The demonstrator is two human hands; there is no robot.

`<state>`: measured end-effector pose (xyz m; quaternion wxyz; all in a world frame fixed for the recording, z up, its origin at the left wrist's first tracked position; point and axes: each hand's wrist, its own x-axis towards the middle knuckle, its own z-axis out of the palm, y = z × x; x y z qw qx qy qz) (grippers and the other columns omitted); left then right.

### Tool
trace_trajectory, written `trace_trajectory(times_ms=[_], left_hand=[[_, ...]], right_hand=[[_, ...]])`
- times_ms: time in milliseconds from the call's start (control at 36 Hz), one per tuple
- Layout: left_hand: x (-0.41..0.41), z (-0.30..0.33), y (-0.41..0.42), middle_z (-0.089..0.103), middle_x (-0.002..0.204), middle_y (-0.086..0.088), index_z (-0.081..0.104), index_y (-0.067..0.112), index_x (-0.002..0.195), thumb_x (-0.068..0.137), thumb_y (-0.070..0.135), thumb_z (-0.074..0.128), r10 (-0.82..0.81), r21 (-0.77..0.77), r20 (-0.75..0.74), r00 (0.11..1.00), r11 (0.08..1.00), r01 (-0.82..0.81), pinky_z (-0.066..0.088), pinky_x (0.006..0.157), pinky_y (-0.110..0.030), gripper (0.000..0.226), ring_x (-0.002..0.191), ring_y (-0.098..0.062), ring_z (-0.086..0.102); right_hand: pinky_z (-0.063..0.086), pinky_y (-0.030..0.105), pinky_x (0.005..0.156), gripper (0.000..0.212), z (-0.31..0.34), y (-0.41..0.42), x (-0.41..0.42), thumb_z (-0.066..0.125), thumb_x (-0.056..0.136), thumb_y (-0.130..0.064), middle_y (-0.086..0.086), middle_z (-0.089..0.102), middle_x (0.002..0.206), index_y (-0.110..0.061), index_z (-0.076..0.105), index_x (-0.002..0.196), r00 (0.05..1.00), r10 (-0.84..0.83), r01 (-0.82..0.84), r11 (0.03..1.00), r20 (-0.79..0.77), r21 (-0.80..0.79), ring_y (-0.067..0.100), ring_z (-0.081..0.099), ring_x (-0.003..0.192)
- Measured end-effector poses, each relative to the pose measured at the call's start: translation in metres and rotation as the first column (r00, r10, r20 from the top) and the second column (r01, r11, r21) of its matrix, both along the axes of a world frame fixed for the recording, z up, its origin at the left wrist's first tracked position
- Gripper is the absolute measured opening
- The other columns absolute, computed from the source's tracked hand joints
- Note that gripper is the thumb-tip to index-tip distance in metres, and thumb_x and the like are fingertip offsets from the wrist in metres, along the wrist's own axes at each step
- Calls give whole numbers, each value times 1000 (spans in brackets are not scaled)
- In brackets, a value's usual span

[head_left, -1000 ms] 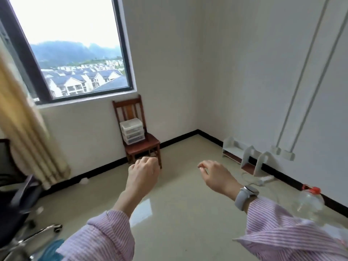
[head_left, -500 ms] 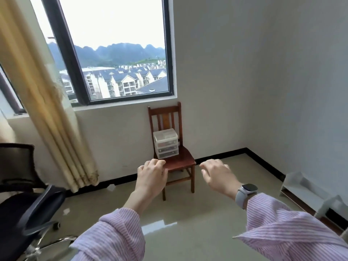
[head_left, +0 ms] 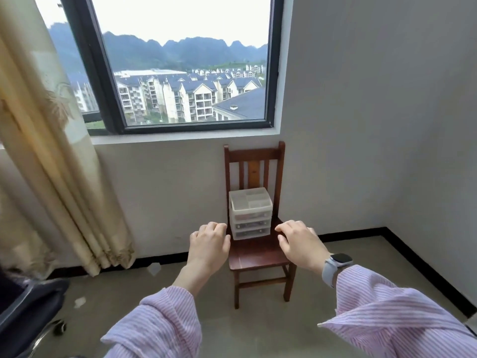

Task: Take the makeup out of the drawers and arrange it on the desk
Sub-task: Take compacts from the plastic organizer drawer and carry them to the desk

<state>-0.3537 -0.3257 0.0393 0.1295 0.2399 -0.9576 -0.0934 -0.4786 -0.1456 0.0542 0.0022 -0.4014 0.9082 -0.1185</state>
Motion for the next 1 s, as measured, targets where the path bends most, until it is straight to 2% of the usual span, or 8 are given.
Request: trace_trajectory(times_ms=[417, 500, 583, 694, 806, 889, 944, 1000], left_hand=[[-219, -79, -141, 51, 126, 1, 49, 17, 126, 97, 25, 38, -42, 130, 115, 993, 991, 27, 33, 94, -32, 33, 116, -20, 46], [-258, -114, -161, 62, 107, -6, 61, 10, 110, 92, 21, 42, -41, 155, 78, 996, 988, 28, 43, 81, -39, 29, 97, -29, 58], [-300, -155, -180, 65, 81, -7, 67, 7, 89, 80, 21, 41, 14, 179, 104, 994, 983, -32, 51, 54, -37, 31, 67, -30, 62], [-348, -204, -194, 66, 86, -10, 67, 5, 95, 76, 12, 57, 36, 227, 165, 986, 971, -73, 49, 53, -37, 22, 70, -33, 63], [-384, -242, -207, 61, 110, -14, 61, 4, 113, 80, 7, 63, 29, 302, 215, 976, 949, -94, 49, 67, -42, 33, 95, -36, 59], [-397, -264, -216, 56, 121, -17, 58, 3, 118, 76, 6, 66, 1, 301, 222, 975, 951, -70, 51, 71, -44, 42, 108, -37, 54], [-403, -279, -222, 54, 125, -18, 56, 4, 120, 74, 7, 68, -26, 288, 234, 972, 957, -43, 52, 74, -45, 48, 115, -38, 51], [-408, -293, -228, 52, 129, -19, 54, 5, 123, 73, 9, 70, -49, 252, 245, 968, 968, -15, 50, 79, -47, 52, 122, -38, 47]], right_hand=[[33, 35, 98, 33, -90, -144, -211, 36, 97, -23, -2, 48, 132, -20, 48, 127, 972, -76, 59, 995, 224, 81, 19, 41, 121], [34, 35, 99, 33, -126, -168, -251, 36, 97, -22, -2, 49, 131, -20, 48, 127, 952, -91, 67, 994, 291, 92, 19, 43, 120], [34, 34, 99, 33, -164, -190, -291, 37, 96, -20, -2, 50, 130, -19, 50, 127, 929, -104, 74, 992, 354, 97, 18, 44, 120], [37, 31, 100, 35, -214, -212, -332, 37, 95, -13, 0, 53, 127, -15, 50, 128, 858, -120, 115, 993, 499, 42, 16, 48, 119], [41, 27, 97, 33, -265, -236, -371, 36, 94, -4, 5, 59, 118, -12, 53, 121, 594, -238, 380, 925, 769, -7, 18, 54, 111], [46, 38, 96, 29, -292, -259, -390, 36, 95, -3, 8, 59, 119, -12, 50, 118, 198, -286, 669, 739, 938, 84, 24, 57, 108], [46, 38, 95, 35, -304, -274, -401, 34, 96, 2, 14, 54, 121, -3, 42, 129, -125, -153, 821, 539, 980, 189, 30, 53, 114], [43, 38, 93, 42, -318, -288, -411, 31, 96, 5, 19, 48, 132, -1, 33, 137, -296, -23, 864, 420, 955, 277, 31, 48, 121]])
